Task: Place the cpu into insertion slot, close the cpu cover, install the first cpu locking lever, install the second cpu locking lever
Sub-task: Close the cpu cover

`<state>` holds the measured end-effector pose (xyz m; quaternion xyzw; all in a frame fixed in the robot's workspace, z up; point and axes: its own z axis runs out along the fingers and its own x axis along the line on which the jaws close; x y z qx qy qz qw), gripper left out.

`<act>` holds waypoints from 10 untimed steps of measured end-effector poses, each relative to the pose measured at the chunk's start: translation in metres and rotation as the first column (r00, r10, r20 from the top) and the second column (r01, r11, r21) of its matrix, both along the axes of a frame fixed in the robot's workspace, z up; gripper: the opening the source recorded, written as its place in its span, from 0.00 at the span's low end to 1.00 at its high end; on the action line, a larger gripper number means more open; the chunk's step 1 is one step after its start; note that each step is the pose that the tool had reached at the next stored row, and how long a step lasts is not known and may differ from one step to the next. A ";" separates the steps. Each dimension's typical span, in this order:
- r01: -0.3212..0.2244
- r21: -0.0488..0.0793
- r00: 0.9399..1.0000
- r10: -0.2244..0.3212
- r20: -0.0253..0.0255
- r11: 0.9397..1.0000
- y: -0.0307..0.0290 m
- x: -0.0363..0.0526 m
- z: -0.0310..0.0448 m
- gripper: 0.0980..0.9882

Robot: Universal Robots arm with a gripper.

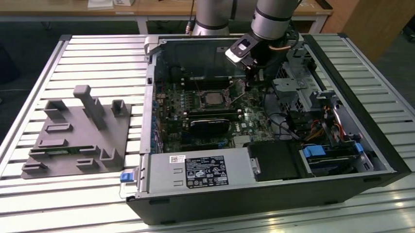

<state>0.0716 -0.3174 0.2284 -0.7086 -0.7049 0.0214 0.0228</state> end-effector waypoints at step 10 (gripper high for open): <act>0.000 0.000 1.000 0.000 -0.006 1.000 -0.0001 -0.0014 0.0000 0.01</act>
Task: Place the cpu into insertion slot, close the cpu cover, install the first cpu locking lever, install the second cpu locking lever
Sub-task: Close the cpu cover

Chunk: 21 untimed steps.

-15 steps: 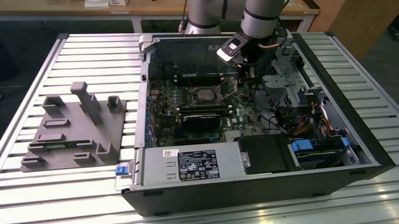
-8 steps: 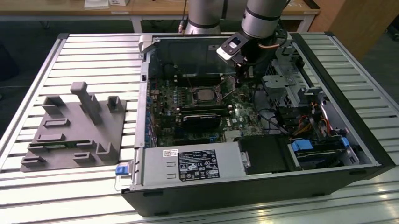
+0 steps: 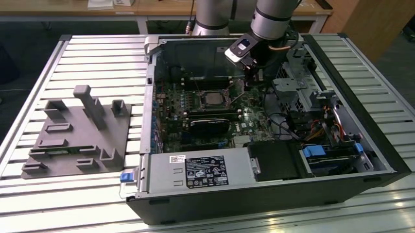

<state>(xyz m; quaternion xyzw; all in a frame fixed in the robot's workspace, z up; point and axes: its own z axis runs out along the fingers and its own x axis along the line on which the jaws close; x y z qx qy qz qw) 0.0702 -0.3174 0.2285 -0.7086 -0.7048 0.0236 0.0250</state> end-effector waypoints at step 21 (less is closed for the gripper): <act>0.000 0.000 1.000 0.000 0.021 1.000 0.0000 -0.0416 0.0000 0.01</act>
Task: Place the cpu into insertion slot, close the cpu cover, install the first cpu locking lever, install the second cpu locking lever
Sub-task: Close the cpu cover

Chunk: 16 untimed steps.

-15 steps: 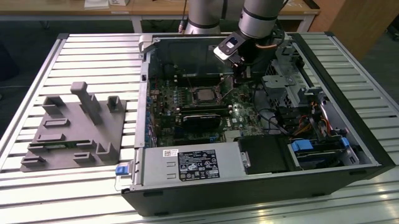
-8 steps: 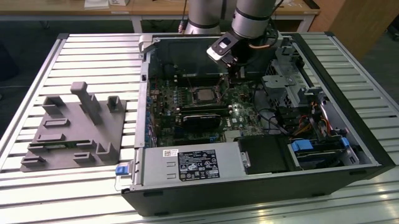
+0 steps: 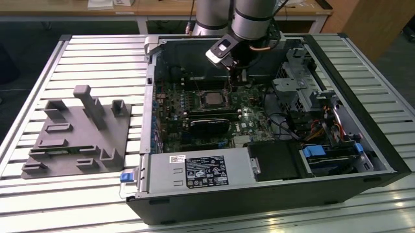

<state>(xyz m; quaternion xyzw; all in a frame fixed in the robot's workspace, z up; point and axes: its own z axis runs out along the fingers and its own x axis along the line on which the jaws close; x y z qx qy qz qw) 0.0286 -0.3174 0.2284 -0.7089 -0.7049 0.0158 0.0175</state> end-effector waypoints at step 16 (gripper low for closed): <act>0.000 0.001 1.000 0.000 0.024 1.000 0.0000 -0.0431 -0.0015 0.01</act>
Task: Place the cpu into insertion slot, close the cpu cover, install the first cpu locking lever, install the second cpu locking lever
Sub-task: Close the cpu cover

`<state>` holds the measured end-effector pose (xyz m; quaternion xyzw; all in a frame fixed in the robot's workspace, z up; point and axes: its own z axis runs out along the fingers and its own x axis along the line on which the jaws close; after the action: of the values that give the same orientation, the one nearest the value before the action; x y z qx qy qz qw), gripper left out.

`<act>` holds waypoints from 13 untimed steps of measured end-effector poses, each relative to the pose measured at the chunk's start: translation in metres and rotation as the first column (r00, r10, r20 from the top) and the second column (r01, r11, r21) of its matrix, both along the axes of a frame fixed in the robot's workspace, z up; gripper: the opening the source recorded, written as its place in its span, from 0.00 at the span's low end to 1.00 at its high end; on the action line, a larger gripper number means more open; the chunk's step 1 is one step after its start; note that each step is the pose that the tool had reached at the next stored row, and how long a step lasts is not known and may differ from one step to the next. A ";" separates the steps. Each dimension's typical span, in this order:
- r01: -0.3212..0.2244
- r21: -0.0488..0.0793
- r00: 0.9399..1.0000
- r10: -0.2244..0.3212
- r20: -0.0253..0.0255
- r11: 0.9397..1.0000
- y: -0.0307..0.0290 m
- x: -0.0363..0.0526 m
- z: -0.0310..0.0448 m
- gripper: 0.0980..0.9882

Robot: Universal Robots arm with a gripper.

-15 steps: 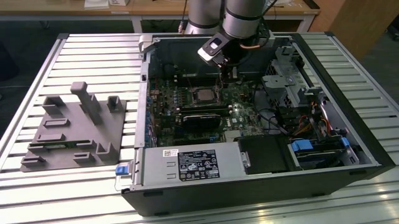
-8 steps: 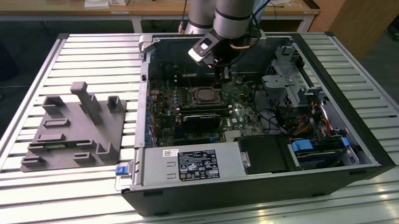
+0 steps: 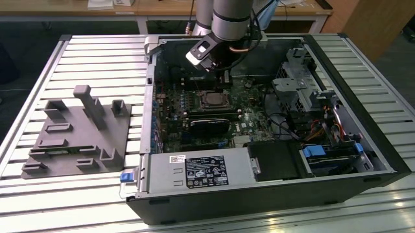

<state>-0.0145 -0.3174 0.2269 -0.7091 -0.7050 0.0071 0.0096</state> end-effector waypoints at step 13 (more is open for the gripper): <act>-0.001 0.008 0.999 0.000 0.040 1.000 -0.0001 -0.0205 -0.0065 0.01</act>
<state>-0.0350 -0.3175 0.2205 -0.7089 -0.7053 -0.0099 -0.0019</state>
